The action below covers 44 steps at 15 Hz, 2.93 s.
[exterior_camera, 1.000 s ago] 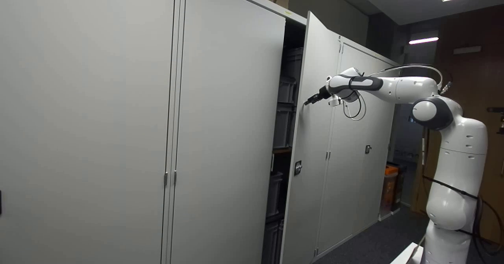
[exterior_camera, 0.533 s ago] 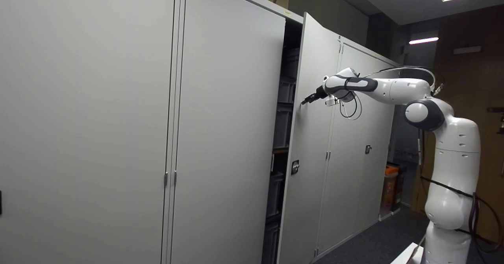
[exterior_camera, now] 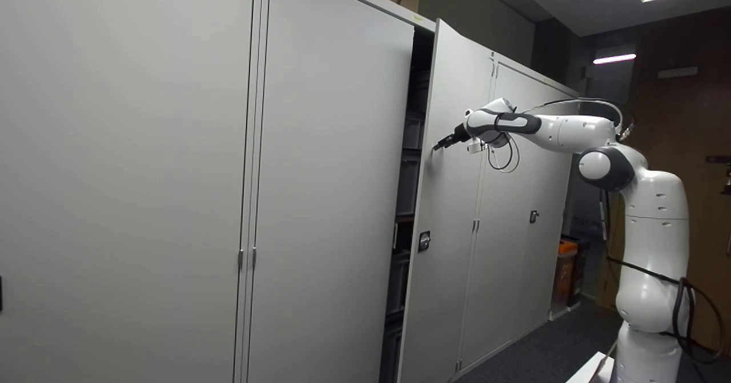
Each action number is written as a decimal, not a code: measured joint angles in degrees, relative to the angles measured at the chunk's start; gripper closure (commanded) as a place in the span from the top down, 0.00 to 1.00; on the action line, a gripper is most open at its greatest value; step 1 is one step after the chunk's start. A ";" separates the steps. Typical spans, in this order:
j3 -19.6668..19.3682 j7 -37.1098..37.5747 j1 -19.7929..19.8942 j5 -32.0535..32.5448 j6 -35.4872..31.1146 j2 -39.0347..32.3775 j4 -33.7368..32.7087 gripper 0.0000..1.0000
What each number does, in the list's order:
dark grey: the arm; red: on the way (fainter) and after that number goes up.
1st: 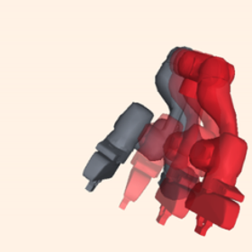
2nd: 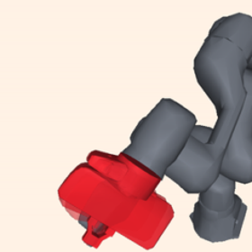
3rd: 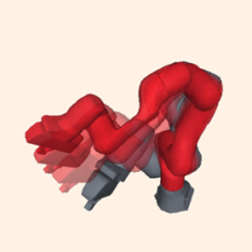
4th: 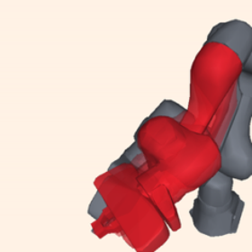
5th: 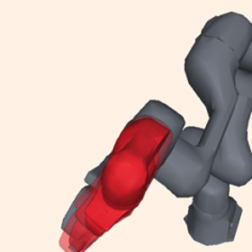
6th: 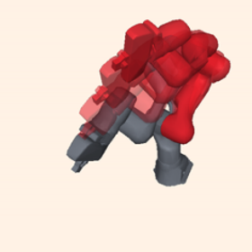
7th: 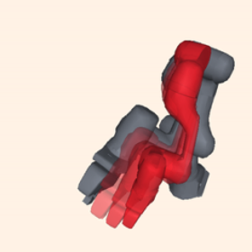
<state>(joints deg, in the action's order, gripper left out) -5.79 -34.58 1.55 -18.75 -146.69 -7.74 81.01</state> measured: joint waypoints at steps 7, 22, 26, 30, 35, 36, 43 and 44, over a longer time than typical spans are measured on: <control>0.00 0.01 -0.12 0.03 0.45 -3.01 -3.85 1.00; -0.07 0.26 -0.17 0.25 5.28 -10.94 -15.55 1.00; -0.09 0.29 -0.18 0.28 6.26 -13.01 -18.55 1.00; -0.14 0.40 -0.17 0.38 7.50 -15.04 -21.58 1.00; -0.30 0.51 -0.16 0.48 8.33 -17.33 -24.66 1.00; -0.37 0.54 -0.16 0.50 8.75 -17.71 -25.19 1.00; -1.32 1.52 -0.10 1.13 12.48 -20.45 -29.20 1.00; -1.46 1.63 -0.10 1.18 12.83 -20.71 -29.59 1.00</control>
<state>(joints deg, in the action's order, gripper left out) -7.25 -32.95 1.45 -17.57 -133.85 -28.46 51.42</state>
